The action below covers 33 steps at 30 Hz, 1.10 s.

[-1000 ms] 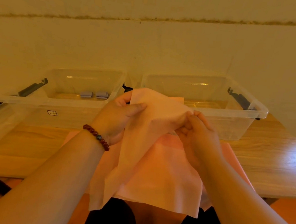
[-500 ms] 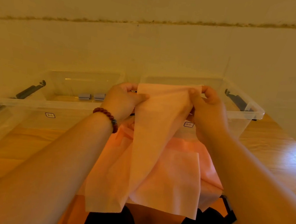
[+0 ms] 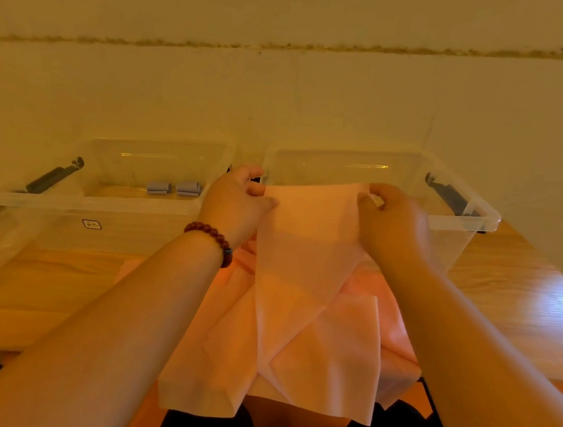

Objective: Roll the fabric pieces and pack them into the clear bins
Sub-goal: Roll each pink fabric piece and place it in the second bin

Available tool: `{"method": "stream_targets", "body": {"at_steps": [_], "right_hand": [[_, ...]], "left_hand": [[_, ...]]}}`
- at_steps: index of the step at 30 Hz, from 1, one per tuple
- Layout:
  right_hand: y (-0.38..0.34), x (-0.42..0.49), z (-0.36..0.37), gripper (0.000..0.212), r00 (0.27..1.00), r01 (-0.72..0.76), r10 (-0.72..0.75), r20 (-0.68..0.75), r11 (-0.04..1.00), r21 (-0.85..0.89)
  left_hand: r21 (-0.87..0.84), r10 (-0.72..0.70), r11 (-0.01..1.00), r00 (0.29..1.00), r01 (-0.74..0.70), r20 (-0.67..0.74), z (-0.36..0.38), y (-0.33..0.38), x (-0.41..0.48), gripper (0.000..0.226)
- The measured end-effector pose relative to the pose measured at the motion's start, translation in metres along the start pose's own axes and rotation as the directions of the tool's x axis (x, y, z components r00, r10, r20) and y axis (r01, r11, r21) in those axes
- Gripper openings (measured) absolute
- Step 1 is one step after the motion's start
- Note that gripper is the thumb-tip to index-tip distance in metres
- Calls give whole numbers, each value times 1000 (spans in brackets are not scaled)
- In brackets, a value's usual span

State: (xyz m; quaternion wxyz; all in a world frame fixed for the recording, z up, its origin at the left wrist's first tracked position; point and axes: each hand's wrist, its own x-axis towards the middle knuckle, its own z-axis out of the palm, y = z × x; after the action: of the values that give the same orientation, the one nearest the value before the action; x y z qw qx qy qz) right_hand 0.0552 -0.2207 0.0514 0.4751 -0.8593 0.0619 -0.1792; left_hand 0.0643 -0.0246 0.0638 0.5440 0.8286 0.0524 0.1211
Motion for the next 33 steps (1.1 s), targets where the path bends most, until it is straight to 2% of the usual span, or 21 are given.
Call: {"method": "stream_targets", "body": {"at_steps": [2, 4, 6, 8, 9, 11, 13, 14, 16, 19, 21, 24, 26, 27, 29, 30, 32, 33], "right_hand": [[3, -3, 1, 31, 1000, 16, -15, 9, 999, -52], [2, -9, 0, 23, 999, 20, -22, -50, 999, -50], [5, -18, 1, 21, 991, 36, -28, -128, 997, 61], [11, -30, 4, 23, 988, -19, 54, -142, 971, 239], [15, -36, 7, 23, 987, -92, 129, -93, 940, 329], [22, -48, 13, 25, 956, -292, 256, 141, 852, 433], [25, -57, 14, 10, 892, -420, 267, 364, 787, 452], [24, -59, 11, 5, 882, -420, 244, 402, 794, 440], [20, -57, 5, 13, 919, -316, 165, 358, 852, 418], [6, -45, 2, 20, 976, -165, 63, 210, 839, 518], [-3, -38, 4, 22, 986, -142, 60, 156, 791, 595], [-8, -24, 2, 23, 992, -115, 61, 113, 810, 576], [-12, -15, -3, 13, 977, -193, 94, 192, 773, 605], [-13, -11, -5, 20, 965, -236, 110, 238, 759, 607], [-14, -3, -11, 43, 955, -257, 112, 275, 776, 577], [-17, -2, -13, 46, 961, -225, 91, 260, 802, 554], [-20, 1, -15, 41, 983, -132, 53, 178, 873, 470], [-20, 3, -14, 37, 992, -85, 42, 115, 914, 398]], "left_hand": [[80, 59, 995, 998, -56, -27, 0, -6, -3, 43], [89, 61, 995, 995, -54, -78, 1, -11, -8, 40], [24, 38, 999, 986, -35, -163, 2, -15, -18, 42], [-55, -17, 998, 974, 5, -225, 5, -20, -33, 47], [-84, -67, 995, 977, 51, -204, 8, -23, -40, 48], [-99, -189, 978, 981, 184, -47, 11, -31, -51, 43], [-102, -282, 949, 948, 299, 148, 11, -38, -56, 30], [-81, -307, 941, 929, 329, 207, 9, -38, -57, 24], [-90, -319, 933, 919, 347, 231, 3, -34, -55, 20], [-300, -268, 899, 943, 318, 197, -2, -19, -49, 9], [-409, -256, 857, 947, 315, 194, -3, -8, -44, 18], [-487, -244, 789, 918, 375, 312, -4, 1, -35, 30], [-470, -177, 810, 909, 352, 376, -5, 3, -31, 28], [-480, -144, 816, 916, 324, 374, -6, 5, -30, 30], [-493, -123, 836, 957, 243, 263, -6, 11, -26, 38], [-440, -106, 882, 981, 167, 161, -6, 12, -20, 40], [-178, 3, 984, 999, -8, -33, -4, 13, -7, 38], [-28, 64, 997, 995, -67, -80, -3, 13, -2, 36]]}}
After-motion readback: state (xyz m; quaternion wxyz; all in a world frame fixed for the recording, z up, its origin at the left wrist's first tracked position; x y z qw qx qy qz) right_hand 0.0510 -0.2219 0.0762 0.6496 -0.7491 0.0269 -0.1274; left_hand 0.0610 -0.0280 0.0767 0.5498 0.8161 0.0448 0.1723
